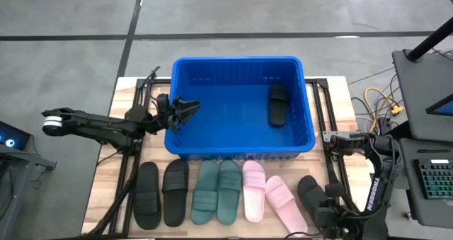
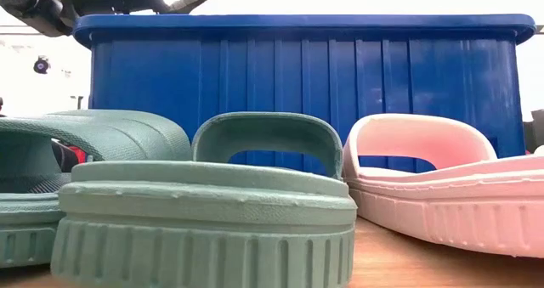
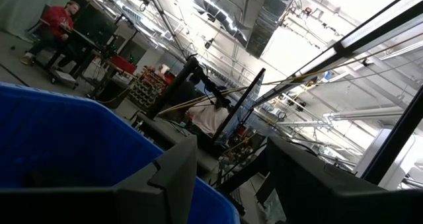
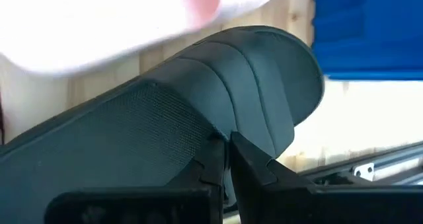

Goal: Pick and place slides into bin
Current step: Put the black slipper into the blue bin

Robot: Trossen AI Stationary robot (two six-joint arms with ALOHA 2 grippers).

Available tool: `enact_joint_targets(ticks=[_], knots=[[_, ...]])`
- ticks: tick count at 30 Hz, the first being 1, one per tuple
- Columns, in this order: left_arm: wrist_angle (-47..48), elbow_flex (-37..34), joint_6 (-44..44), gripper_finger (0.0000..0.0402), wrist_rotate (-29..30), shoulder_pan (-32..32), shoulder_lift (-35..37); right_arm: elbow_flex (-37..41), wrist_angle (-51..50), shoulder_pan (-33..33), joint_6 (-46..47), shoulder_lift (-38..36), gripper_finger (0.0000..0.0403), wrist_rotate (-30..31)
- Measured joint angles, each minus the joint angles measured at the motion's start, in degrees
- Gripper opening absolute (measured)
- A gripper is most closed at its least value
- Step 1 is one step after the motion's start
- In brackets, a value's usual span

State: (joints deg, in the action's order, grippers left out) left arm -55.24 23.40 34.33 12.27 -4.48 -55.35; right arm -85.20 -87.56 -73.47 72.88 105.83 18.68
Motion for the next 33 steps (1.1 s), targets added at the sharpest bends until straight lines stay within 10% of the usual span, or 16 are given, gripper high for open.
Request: enact_joint_targets(ticks=[33], knots=[[0.04,0.48,1.36,0.0169,0.00,0.01,0.02,-14.14,-2.45,7.41,3.36,-6.59,0.0008,28.60]])
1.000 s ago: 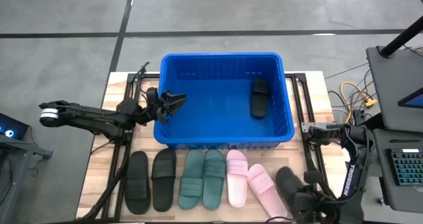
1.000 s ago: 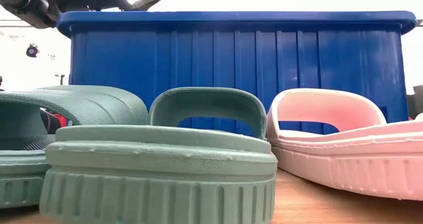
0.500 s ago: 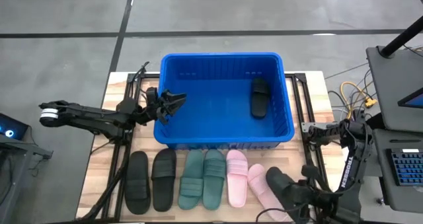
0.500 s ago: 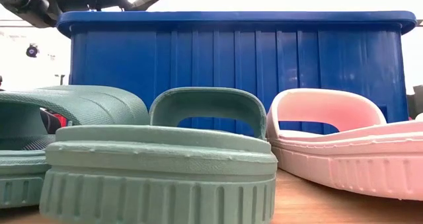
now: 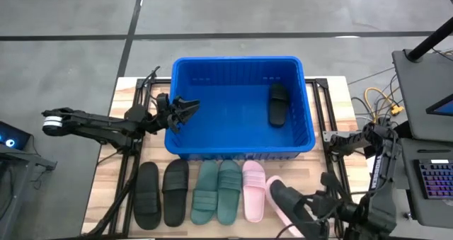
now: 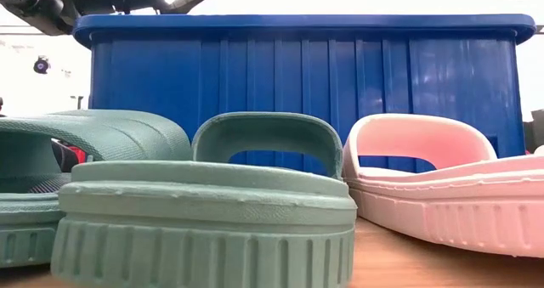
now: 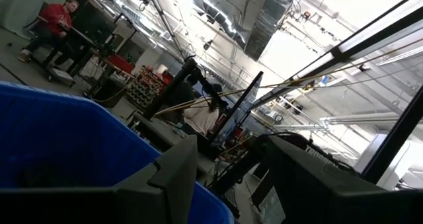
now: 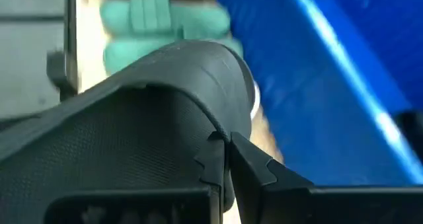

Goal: Pick and place slides into bin
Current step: Put the black slipper into the blue bin

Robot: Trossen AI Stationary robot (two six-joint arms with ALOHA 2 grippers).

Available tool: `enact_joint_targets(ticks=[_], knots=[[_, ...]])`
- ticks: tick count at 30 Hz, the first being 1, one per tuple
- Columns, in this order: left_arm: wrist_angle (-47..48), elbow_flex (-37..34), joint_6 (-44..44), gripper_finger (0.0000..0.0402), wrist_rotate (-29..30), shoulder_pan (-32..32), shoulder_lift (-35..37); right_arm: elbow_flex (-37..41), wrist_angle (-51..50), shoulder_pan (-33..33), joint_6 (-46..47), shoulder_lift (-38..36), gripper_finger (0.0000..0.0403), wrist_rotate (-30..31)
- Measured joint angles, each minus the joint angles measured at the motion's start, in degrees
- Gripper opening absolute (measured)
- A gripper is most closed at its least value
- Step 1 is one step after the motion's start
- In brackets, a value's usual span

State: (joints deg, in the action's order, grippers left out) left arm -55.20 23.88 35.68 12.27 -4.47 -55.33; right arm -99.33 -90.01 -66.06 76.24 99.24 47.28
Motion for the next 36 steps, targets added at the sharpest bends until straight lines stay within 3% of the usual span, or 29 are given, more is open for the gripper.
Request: enact_joint_targets(ticks=[12,18,27,32,36], knots=[[0.04,0.00,0.06,0.0169,0.00,0.00,-0.11,-6.60,0.03,7.49,-16.35,-3.38,0.0008,12.10],[-0.13,0.00,0.92,0.0169,-0.01,-0.02,0.10,-7.37,-0.04,14.03,-18.68,-7.69,0.0008,15.71],[-0.33,0.00,1.25,0.0169,-1.10,0.00,1.83,-7.14,0.72,24.88,-26.37,-15.22,0.0008,15.97],[-0.31,0.00,-0.55,0.0169,-1.07,-0.04,1.90,-7.12,4.52,30.92,-35.50,-18.25,0.0008,17.34],[-0.32,-0.01,-4.44,0.0169,-0.02,-0.04,1.90,-7.12,10.77,37.35,-45.94,-19.87,0.0008,14.99]])
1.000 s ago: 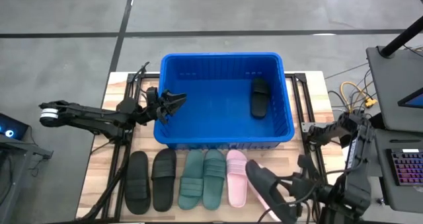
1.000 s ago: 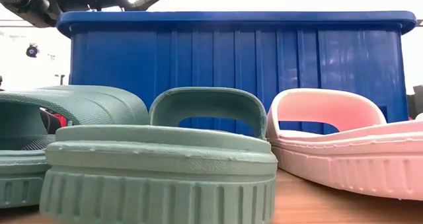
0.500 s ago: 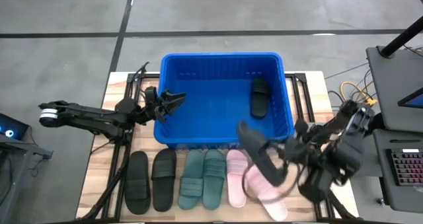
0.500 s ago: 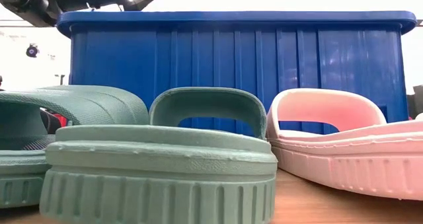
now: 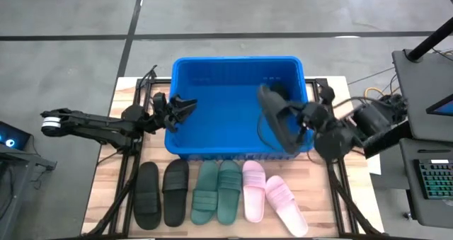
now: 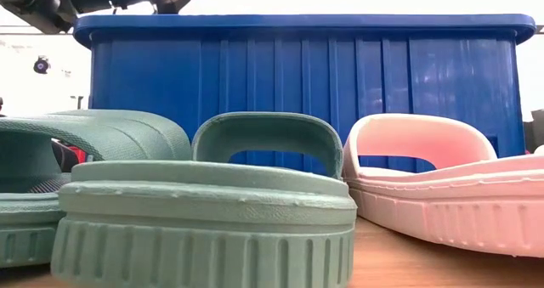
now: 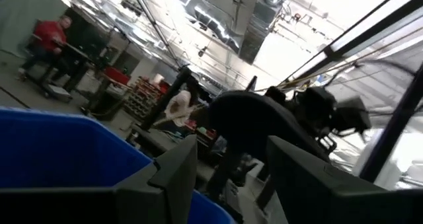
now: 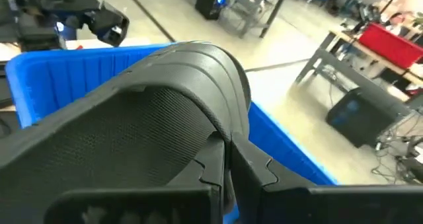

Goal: Pick and place slides into bin
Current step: Put the black slipper into the blue bin

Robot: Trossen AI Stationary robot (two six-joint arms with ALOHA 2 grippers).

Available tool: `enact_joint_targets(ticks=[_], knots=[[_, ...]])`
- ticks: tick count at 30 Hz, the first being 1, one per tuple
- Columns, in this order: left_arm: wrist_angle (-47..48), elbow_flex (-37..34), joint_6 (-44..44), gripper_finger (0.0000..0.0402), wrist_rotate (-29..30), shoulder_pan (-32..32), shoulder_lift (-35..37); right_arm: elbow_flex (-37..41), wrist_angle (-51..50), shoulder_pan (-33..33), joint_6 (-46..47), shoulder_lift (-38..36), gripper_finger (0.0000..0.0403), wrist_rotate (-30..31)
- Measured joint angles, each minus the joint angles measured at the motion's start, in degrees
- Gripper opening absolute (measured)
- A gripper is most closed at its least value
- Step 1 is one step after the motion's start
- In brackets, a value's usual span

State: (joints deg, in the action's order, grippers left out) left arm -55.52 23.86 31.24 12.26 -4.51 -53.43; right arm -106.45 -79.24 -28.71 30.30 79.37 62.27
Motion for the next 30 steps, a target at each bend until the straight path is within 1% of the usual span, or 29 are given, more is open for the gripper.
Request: enact_joint_targets(ticks=[3,6,10,13,16,21,24,28,30], knots=[[-0.01,-0.01,-0.58,0.0169,1.98,-0.02,0.00,0.05,6.47,6.69,-7.18,-0.94,0.0008,-7.23],[-0.03,-0.01,-0.61,0.0169,2.27,-0.02,0.00,0.04,13.43,13.71,-15.34,-1.38,0.0008,-14.96],[-0.04,-0.01,-0.55,0.0169,2.20,-0.02,0.00,0.04,20.60,21.95,-24.92,-0.59,0.0008,-21.16],[-0.45,-0.01,0.45,0.0169,2.95,0.00,0.00,0.04,21.78,27.52,-28.69,1.10,0.0008,-24.80],[-1.31,-0.03,4.56,0.0169,4.60,-0.02,-0.11,0.10,20.97,32.22,-31.23,3.48,0.0008,-25.06],[-1.08,-0.03,3.72,0.0169,4.61,-0.02,-0.02,0.13,21.02,38.01,-33.70,8.80,0.0008,-25.17],[-1.03,-0.03,2.71,0.0169,4.63,-0.02,-0.02,0.17,20.92,40.08,-36.34,12.43,0.0008,-24.99],[-1.02,-0.03,1.79,0.0169,4.58,-0.02,-0.02,0.20,19.35,41.69,-38.01,16.54,0.0008,-21.08],[-1.03,-0.03,0.96,0.0169,4.58,-0.02,-0.02,0.20,18.45,42.17,-38.05,18.03,0.0008,-20.47]])
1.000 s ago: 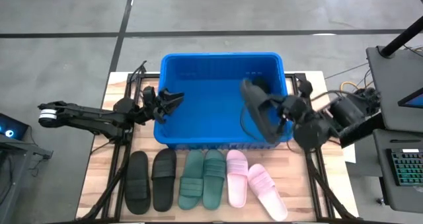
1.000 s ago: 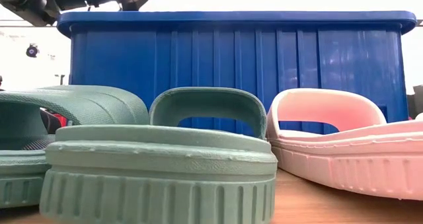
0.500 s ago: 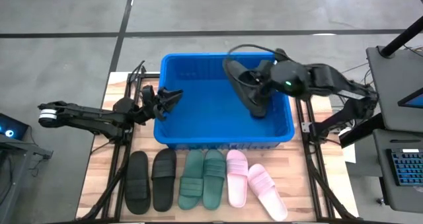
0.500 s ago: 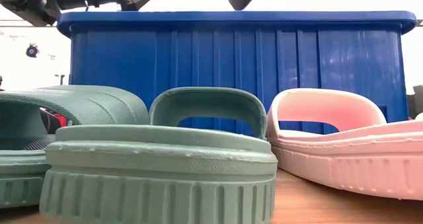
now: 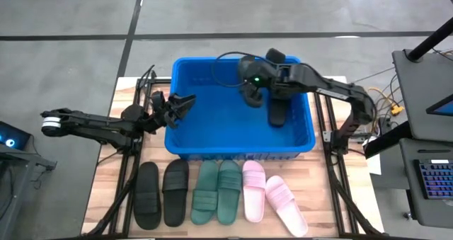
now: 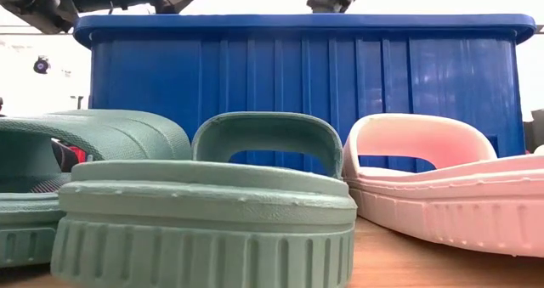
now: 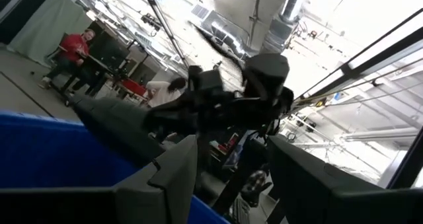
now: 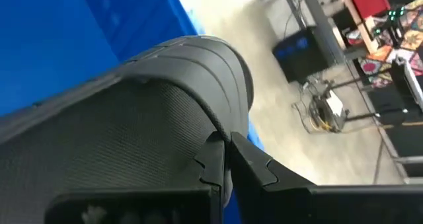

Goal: Pick and place slides into bin
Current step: Put the black slipper into the blue bin

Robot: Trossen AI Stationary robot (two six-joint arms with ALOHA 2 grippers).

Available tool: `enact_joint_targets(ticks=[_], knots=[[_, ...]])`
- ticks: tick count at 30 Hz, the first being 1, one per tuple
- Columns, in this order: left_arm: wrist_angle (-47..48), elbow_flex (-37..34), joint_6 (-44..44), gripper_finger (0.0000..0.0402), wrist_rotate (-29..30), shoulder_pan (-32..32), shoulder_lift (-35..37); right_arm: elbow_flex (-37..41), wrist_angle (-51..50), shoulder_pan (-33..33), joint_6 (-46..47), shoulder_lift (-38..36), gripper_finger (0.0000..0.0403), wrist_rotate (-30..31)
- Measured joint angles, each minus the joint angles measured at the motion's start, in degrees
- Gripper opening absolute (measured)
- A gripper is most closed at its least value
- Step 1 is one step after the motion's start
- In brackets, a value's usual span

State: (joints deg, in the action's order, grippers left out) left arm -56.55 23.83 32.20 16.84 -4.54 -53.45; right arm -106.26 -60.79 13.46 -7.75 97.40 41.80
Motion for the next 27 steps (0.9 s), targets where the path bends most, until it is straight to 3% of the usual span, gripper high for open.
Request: enact_joint_targets(ticks=[9,18,22,27], knots=[[0.05,-0.07,-0.13,0.0169,0.06,0.00,-0.13,1.58,-6.44,0.52,1.55,4.47,0.0008,0.24],[0.00,-0.13,-0.15,0.0169,0.91,0.00,0.44,6.92,-6.17,2.35,5.13,7.36,0.0008,0.28],[0.00,-0.13,-2.65,0.0169,1.00,0.00,0.97,11.39,-4.86,2.46,5.45,7.71,0.0008,0.32],[0.02,-0.15,-4.46,0.0169,1.01,0.00,2.28,20.42,3.78,2.48,4.10,7.31,0.0008,0.78]])
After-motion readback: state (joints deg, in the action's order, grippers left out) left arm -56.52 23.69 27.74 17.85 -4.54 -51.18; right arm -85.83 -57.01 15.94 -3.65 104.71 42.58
